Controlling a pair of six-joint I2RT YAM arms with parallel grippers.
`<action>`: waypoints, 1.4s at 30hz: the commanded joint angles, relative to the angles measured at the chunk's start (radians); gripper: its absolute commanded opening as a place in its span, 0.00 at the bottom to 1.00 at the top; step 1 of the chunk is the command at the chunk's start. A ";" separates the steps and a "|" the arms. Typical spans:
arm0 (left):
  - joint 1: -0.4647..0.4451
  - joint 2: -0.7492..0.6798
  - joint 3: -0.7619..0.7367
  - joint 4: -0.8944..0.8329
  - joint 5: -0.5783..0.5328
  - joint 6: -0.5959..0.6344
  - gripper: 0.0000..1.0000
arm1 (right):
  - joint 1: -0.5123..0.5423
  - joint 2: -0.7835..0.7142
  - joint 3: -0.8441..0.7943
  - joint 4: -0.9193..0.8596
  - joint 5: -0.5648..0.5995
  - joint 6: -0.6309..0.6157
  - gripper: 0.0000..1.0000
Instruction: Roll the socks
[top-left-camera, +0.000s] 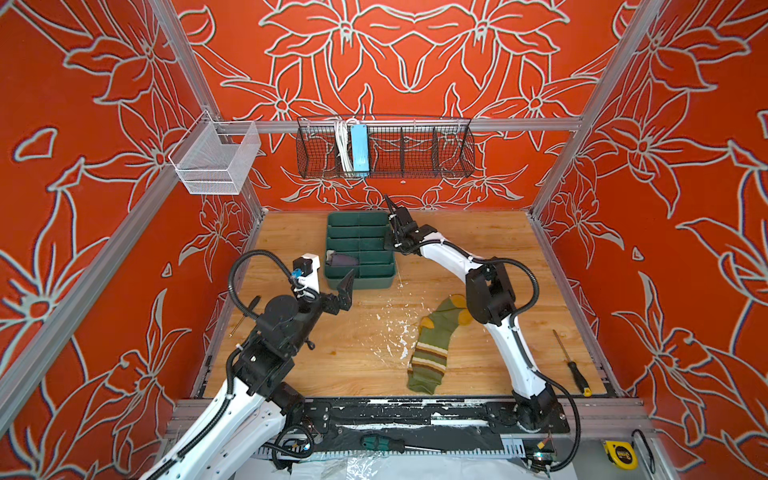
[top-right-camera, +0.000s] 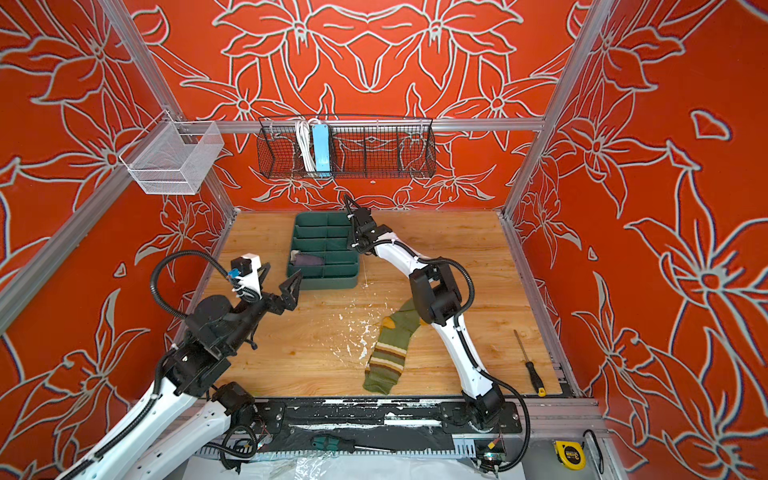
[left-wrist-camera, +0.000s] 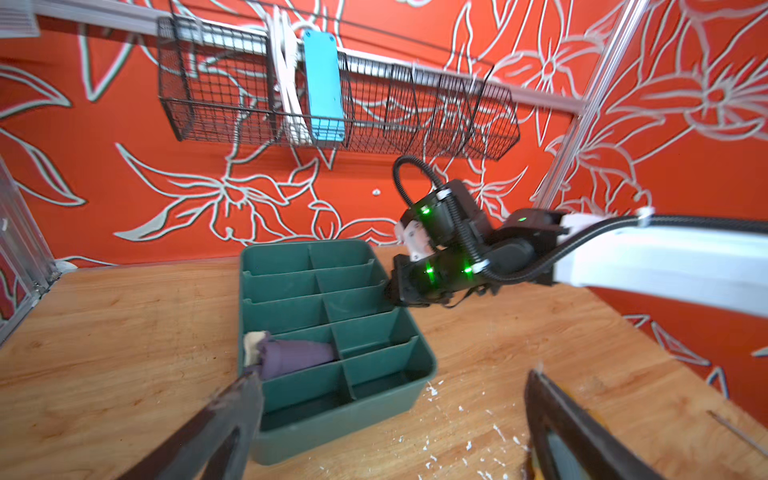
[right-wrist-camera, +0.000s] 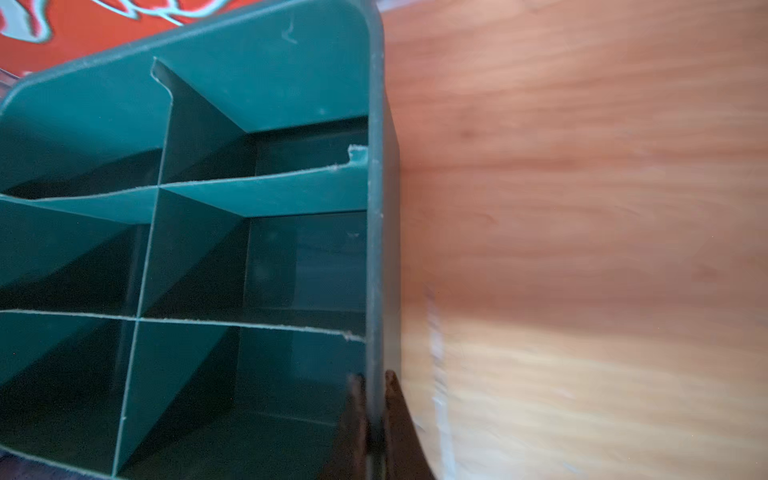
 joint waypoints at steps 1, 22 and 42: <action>0.003 -0.049 -0.026 0.005 0.078 -0.005 0.98 | 0.020 0.003 0.098 0.015 0.046 0.051 0.15; -0.359 0.431 0.168 -0.178 0.291 0.179 0.97 | -0.096 -1.310 -1.137 -0.268 0.099 -0.011 0.60; -0.590 0.801 0.062 -0.015 0.115 0.069 0.92 | -0.311 -1.328 -1.617 0.052 -0.288 0.202 0.68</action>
